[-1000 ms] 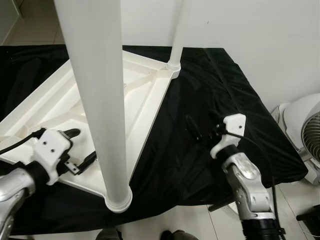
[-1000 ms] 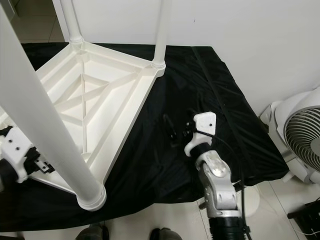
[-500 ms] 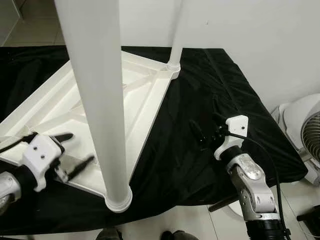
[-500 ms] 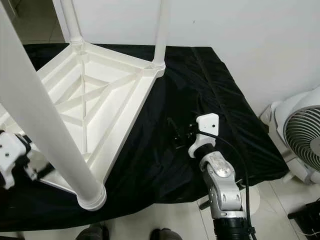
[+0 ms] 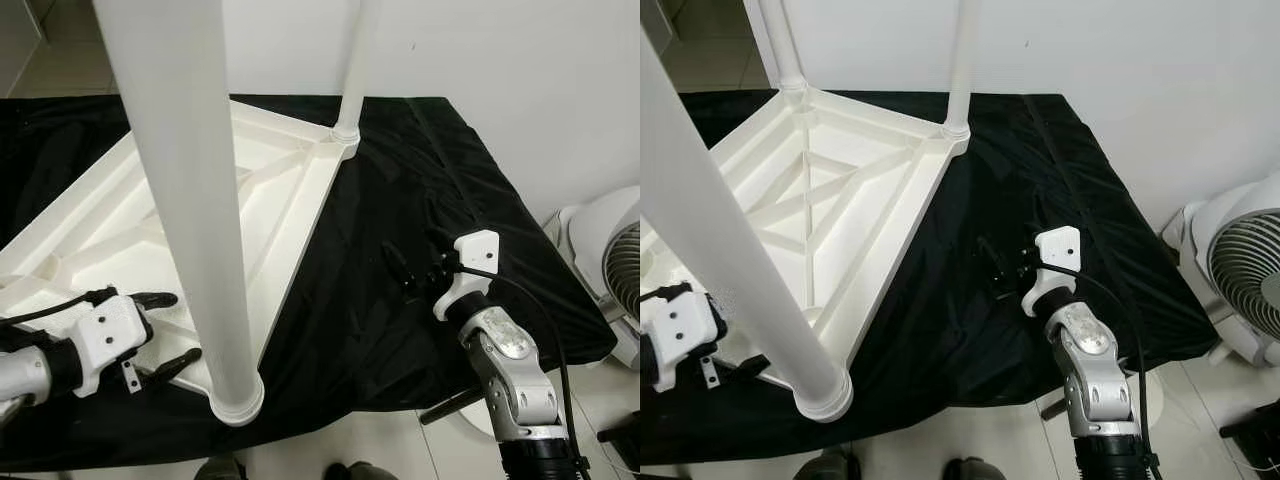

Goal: Building children table

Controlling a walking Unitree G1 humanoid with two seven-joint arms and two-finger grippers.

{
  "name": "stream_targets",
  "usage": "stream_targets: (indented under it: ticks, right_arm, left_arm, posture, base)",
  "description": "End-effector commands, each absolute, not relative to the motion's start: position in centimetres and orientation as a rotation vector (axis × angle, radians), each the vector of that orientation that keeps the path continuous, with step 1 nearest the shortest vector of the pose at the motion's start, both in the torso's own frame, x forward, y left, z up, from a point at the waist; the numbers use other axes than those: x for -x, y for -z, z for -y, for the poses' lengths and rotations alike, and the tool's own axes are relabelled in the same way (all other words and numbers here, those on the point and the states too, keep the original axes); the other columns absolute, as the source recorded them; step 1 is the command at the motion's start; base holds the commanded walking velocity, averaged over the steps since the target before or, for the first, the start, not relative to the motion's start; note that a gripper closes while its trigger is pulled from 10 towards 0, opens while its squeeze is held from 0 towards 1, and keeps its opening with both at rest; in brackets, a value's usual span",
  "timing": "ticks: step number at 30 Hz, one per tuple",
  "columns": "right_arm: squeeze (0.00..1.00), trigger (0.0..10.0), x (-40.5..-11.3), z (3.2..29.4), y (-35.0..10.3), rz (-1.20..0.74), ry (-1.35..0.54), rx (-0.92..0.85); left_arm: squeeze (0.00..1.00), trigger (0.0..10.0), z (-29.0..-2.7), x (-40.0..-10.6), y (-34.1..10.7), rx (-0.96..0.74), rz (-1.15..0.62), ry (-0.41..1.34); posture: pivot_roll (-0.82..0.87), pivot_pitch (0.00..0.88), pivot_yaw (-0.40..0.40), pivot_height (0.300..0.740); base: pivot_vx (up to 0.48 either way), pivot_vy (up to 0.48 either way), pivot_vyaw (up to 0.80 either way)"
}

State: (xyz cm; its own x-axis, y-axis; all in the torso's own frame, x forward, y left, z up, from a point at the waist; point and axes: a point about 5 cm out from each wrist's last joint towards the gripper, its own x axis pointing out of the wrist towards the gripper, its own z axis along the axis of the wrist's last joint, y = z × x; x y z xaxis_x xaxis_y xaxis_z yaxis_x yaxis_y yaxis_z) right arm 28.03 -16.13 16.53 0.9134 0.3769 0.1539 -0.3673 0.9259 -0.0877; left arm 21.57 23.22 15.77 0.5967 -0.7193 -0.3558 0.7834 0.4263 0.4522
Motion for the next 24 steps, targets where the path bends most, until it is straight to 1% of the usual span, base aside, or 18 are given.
stream_targets:
  ticks: [1,12,15,19,24]
  right_arm:
    - [0.0,10.0,-27.7,15.9,-16.3,0.156,-0.377,0.039]
    - [0.0,10.0,-27.1,15.3,-16.3,0.154,-0.363,0.011]
    - [0.0,10.0,-27.0,15.1,-16.4,0.155,-0.36,0.002]
    - [0.0,10.0,-27.3,14.8,-16.7,0.16,-0.337,-0.029]
    - [0.0,10.0,-27.3,14.7,-16.7,0.161,-0.333,-0.034]
  left_arm:
    - [0.0,10.0,-23.0,-21.9,-15.0,-0.633,-0.132,0.955]
    - [0.0,10.0,-21.6,-23.7,-13.7,-0.612,-0.107,0.927]
    - [0.0,10.0,-21.0,-24.4,-13.8,-0.573,-0.093,0.91]
    - [0.0,10.0,-19.4,-26.3,-14.2,-0.488,-0.037,0.856]
    - [0.0,10.0,-19.0,-26.7,-14.3,-0.481,-0.025,0.844]
  posture:
    - [0.15,0.097,-0.03,0.74]
    - [0.12,0.097,-0.017,0.74]
    - [0.12,0.095,-0.015,0.74]
    - [0.12,0.095,-0.012,0.74]
    - [0.12,0.099,-0.012,0.74]
  base:
    - [0.0,0.0,0.0]
    - [0.0,0.0,0.0]
    - [0.0,0.0,0.0]
    - [0.0,0.0,0.0]
    - [0.0,0.0,0.0]
